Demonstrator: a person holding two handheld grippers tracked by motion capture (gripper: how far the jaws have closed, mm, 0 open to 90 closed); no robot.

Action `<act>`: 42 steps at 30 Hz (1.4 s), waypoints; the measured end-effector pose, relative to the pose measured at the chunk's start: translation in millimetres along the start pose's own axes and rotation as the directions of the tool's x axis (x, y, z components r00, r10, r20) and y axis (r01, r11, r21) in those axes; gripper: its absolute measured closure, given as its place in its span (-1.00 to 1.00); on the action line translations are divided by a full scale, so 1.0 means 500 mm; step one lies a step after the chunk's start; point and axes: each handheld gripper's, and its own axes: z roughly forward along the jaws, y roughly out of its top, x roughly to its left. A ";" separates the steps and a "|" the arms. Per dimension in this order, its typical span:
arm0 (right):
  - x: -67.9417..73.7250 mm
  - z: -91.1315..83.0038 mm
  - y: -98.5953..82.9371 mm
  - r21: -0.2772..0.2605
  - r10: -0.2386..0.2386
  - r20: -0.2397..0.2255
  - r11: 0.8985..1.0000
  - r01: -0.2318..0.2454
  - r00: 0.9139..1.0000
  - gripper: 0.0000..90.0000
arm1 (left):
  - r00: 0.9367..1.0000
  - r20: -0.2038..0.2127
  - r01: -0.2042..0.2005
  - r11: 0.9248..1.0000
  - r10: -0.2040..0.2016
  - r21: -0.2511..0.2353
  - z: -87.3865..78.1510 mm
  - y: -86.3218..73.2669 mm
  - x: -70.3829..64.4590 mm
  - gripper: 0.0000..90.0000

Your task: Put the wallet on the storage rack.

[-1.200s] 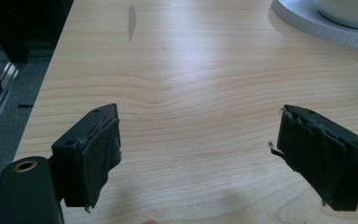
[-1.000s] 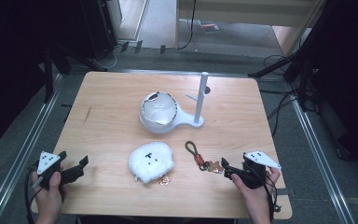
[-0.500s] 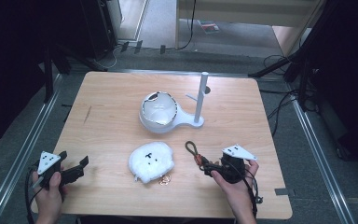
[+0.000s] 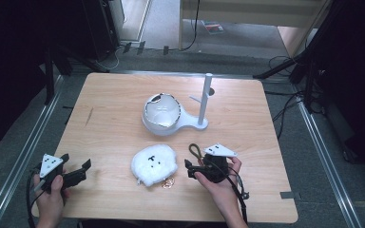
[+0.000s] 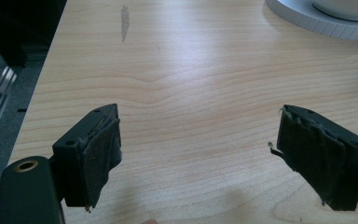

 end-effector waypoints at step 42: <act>0.093 0.127 0.002 0.129 -0.021 -0.116 0.991 0.036 0.993 -0.61 | 1.000 0.012 -0.028 1.000 0.028 0.011 0.002 0.001 -0.004 -0.68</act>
